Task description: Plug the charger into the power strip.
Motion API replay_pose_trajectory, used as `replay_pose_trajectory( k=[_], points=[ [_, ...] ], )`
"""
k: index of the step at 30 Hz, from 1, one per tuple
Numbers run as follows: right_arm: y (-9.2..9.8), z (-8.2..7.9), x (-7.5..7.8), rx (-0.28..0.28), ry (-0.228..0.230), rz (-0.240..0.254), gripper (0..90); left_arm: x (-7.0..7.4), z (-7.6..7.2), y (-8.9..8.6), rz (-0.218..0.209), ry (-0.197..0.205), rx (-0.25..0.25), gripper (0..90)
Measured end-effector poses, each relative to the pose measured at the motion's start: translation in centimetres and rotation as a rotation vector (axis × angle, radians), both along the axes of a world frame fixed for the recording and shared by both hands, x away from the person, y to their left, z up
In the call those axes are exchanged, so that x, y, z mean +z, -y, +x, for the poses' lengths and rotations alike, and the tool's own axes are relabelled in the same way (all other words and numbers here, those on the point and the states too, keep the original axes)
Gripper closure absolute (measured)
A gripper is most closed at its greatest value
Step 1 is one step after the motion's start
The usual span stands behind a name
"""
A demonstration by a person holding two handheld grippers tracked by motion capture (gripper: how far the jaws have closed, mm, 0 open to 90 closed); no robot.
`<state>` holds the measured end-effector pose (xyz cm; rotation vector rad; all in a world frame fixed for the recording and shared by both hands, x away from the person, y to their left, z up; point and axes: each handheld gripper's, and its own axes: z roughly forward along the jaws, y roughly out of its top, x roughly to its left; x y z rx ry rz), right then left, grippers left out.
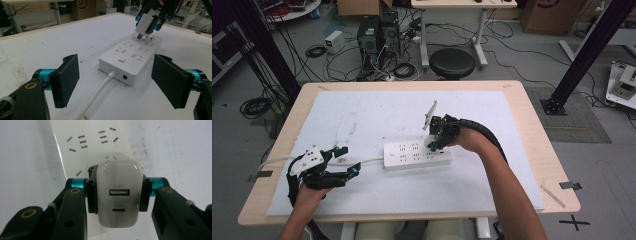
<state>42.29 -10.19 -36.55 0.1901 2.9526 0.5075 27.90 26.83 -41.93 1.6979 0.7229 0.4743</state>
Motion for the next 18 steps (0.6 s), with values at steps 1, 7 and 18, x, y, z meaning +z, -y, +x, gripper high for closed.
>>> replay_pose_trajectory(
  k=[1, 7, 18],
  points=[
    [0.0, 0.0, 0.0, 0.004, 0.003, 0.001, 62.8, 0.0, 0.0, 0.0, -0.001, 0.000, 0.001, 22.4],
    [-0.4, 0.2, 0.0, 0.026, 0.011, -0.014, 62.8, -0.2, 0.0, -0.2, -0.002, -0.002, 0.001, 22.4],
    [-1.2, 0.3, 0.2, 0.097, 0.029, -0.081, 63.0, -0.4, -0.1, -0.5, -0.018, 0.003, 0.004, 22.4]
  ],
)
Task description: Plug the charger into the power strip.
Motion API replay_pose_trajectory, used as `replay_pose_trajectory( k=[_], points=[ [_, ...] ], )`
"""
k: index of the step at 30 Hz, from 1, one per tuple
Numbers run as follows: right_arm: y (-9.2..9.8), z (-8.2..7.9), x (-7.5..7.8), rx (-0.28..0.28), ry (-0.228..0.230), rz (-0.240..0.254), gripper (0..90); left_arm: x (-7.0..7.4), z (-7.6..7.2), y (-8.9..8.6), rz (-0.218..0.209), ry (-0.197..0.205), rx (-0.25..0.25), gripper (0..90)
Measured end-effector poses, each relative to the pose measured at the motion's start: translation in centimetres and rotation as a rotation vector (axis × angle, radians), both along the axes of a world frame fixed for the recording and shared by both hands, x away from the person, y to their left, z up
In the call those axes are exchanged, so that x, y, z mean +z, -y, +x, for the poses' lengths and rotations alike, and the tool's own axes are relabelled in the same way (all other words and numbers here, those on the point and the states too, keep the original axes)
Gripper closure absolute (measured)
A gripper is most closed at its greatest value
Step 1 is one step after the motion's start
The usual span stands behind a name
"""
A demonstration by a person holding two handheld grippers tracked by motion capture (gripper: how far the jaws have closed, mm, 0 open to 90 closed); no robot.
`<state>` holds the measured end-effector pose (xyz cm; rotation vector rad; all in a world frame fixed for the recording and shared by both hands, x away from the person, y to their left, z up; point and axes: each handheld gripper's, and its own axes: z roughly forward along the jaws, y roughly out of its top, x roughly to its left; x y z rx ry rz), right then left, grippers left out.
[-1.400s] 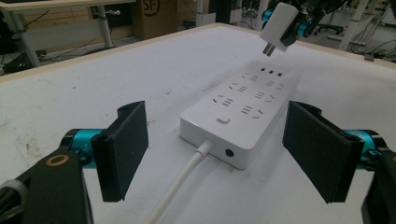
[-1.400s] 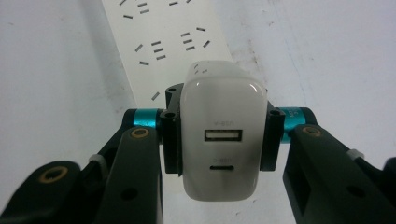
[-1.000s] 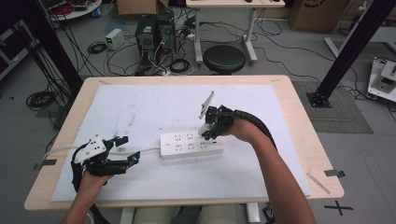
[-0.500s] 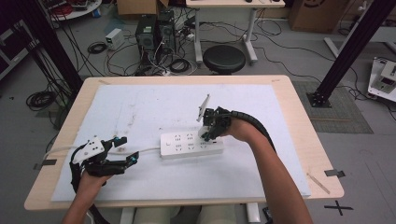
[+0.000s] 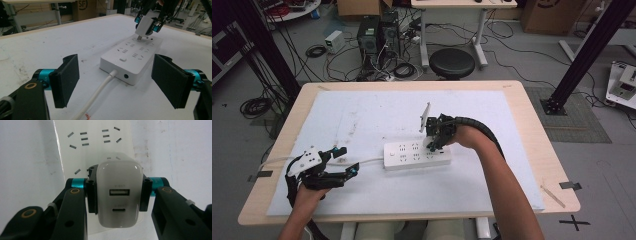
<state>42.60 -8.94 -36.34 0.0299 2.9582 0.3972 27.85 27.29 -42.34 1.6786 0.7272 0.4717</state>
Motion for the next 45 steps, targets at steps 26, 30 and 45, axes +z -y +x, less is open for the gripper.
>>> replay_pose_trajectory(
  k=[26, 30, 45],
  points=[
    [-3.8, 1.2, -0.8, 0.093, -0.046, -0.207, 63.6, -0.5, -0.1, -0.6, -0.025, 0.000, 0.011, 22.4],
    [-3.9, 1.2, -0.9, 0.077, -0.060, -0.220, 63.7, -0.5, 0.0, -0.6, -0.027, -0.001, 0.015, 22.4],
    [-2.8, 1.6, -1.3, 0.039, -0.076, -0.118, 51.9, -0.5, 0.3, -0.2, -0.029, -0.007, 0.019, 22.4]
  ],
)
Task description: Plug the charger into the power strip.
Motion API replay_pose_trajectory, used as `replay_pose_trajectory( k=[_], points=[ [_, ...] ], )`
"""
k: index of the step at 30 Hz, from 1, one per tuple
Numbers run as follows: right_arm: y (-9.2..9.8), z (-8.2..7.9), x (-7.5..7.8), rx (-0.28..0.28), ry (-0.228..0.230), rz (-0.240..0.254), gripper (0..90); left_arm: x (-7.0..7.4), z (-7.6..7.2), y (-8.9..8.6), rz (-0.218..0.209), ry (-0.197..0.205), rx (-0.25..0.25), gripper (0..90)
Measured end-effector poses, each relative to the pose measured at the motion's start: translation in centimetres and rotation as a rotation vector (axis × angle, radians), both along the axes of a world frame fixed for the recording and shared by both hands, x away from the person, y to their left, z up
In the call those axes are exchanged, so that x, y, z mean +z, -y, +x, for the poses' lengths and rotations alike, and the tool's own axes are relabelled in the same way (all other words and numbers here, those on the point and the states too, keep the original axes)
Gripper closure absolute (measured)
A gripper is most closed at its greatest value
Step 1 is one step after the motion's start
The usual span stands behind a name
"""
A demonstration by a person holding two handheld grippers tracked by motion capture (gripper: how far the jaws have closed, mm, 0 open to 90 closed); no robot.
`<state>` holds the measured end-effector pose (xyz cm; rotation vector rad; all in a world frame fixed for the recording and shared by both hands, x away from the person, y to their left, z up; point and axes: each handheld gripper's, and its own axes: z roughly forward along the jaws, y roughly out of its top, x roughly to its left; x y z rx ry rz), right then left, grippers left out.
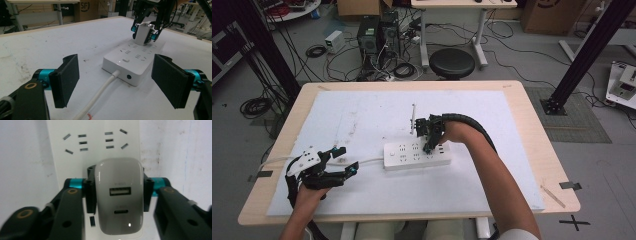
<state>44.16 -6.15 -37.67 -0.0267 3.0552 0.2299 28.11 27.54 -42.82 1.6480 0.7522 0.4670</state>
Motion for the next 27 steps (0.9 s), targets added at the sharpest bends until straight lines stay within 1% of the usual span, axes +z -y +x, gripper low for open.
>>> replay_pose_trajectory(
  k=[1, 2, 3, 5, 8, 11, 13, 16, 18, 20, 22, 23, 26, 27],
  points=[
    [0.3, 0.0, 0.0, -0.039, -0.007, 0.028, 46.6, 0.0, 0.0, 0.0, -0.001, -0.002, 0.000, 22.4],
    [0.6, 0.0, 0.1, -0.069, -0.007, 0.068, 43.3, 0.0, 0.0, 0.1, 0.001, -0.004, -0.002, 22.4],
    [1.0, 0.0, 0.3, -0.092, -0.007, 0.106, 42.3, 0.1, 0.0, 0.1, 0.002, -0.004, -0.001, 22.4],
    [1.7, -0.2, 0.9, -0.118, 0.000, 0.173, 38.6, 0.1, 0.0, 0.2, 0.001, -0.004, 0.000, 22.4],
    [2.7, -0.7, 1.9, -0.171, 0.012, 0.244, 30.5, 0.3, 0.0, 0.4, -0.001, 0.000, -0.002, 22.4],
    [3.7, -1.1, 2.6, -0.216, 0.027, 0.291, 24.8, 0.3, 0.1, 0.4, -0.004, -0.006, -0.003, 22.4],
    [4.4, -1.4, 3.0, -0.246, 0.043, 0.325, 21.1, 0.4, 0.1, 0.4, -0.008, -0.001, -0.005, 22.4],
    [5.5, -1.8, 3.5, -0.292, 0.058, 0.379, 21.1, 0.3, 0.1, 0.5, -0.009, 0.004, -0.005, 22.4],
    [6.3, -2.1, 3.8, -0.322, 0.070, 0.395, 21.1, 0.2, 0.1, 0.4, -0.016, 0.005, 0.004, 22.4],
    [7.1, -2.4, 4.1, -0.351, 0.082, 0.422, 21.1, 0.2, 0.1, 0.4, -0.024, 0.008, 0.008, 22.4],
    [8.1, -2.8, 4.3, -0.394, 0.101, 0.447, 21.1, 0.2, 0.1, 0.3, -0.020, 0.006, 0.012, 22.4],
    [8.6, -3.1, 4.3, -0.420, 0.103, 0.462, 21.1, 0.3, 0.1, 0.3, -0.019, 0.004, 0.013, 22.4],
    [10.2, -4.0, 4.4, -0.482, 0.138, 0.495, 21.1, 0.4, 0.2, 0.4, -0.018, 0.006, 0.018, 22.4],
    [10.8, -4.3, 4.3, -0.504, 0.139, 0.504, 21.1, 0.4, 0.2, 0.5, -0.021, 0.009, 0.018, 22.4]
  ],
)
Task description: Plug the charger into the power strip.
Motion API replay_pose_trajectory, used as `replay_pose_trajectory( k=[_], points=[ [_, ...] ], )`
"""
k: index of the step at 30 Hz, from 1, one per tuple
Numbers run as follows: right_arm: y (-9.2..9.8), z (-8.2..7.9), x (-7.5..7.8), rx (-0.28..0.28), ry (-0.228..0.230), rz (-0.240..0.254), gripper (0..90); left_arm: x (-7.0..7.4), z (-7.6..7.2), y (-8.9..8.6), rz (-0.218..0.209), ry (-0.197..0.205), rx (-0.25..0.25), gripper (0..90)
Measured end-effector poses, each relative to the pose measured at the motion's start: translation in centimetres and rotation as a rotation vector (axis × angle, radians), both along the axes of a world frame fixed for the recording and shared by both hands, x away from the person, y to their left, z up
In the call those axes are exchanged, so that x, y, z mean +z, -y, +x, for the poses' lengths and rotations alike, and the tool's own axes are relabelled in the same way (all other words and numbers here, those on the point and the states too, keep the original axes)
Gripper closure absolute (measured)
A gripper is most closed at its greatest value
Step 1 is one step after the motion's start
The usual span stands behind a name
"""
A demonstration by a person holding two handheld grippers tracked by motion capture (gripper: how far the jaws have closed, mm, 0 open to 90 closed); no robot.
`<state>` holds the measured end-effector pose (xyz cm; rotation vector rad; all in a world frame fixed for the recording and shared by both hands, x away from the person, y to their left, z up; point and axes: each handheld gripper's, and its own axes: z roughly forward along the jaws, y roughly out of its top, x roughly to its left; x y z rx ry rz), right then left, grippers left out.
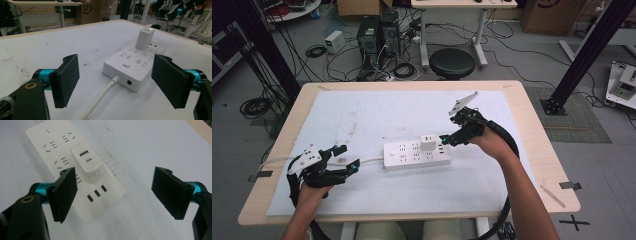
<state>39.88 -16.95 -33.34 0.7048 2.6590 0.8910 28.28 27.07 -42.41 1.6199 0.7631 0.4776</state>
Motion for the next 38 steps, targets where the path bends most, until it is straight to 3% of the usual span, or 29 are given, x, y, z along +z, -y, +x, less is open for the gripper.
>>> replay_pose_trajectory(
  k=[8, 11, 14, 20, 27, 38],
  points=[
    [4.6, -3.0, -1.0, -0.153, 0.070, 0.098, 21.0, 0.3, 0.0, -0.4, -0.024, 0.005, 0.017, 22.4],
    [6.0, -4.2, -1.5, -0.205, 0.118, 0.141, 21.0, 0.5, 0.1, -0.7, -0.035, 0.010, 0.025, 22.4],
    [7.2, -5.2, -2.2, -0.252, 0.145, 0.200, 21.0, 0.6, 0.2, -0.9, -0.030, 0.018, 0.037, 22.4],
    [8.7, -6.6, -3.2, -0.315, 0.181, 0.251, 21.0, 0.8, 0.1, -0.8, -0.020, 0.027, 0.034, 22.4],
    [9.3, -7.4, -3.3, -0.337, 0.212, 0.267, 20.9, 0.8, 0.0, -0.6, -0.030, 0.024, 0.034, 22.4],
    [8.8, -7.8, -3.7, -0.342, 0.219, 0.273, 21.0, 0.8, -0.2, -1.0, -0.033, 0.024, 0.041, 22.4]
  ],
)
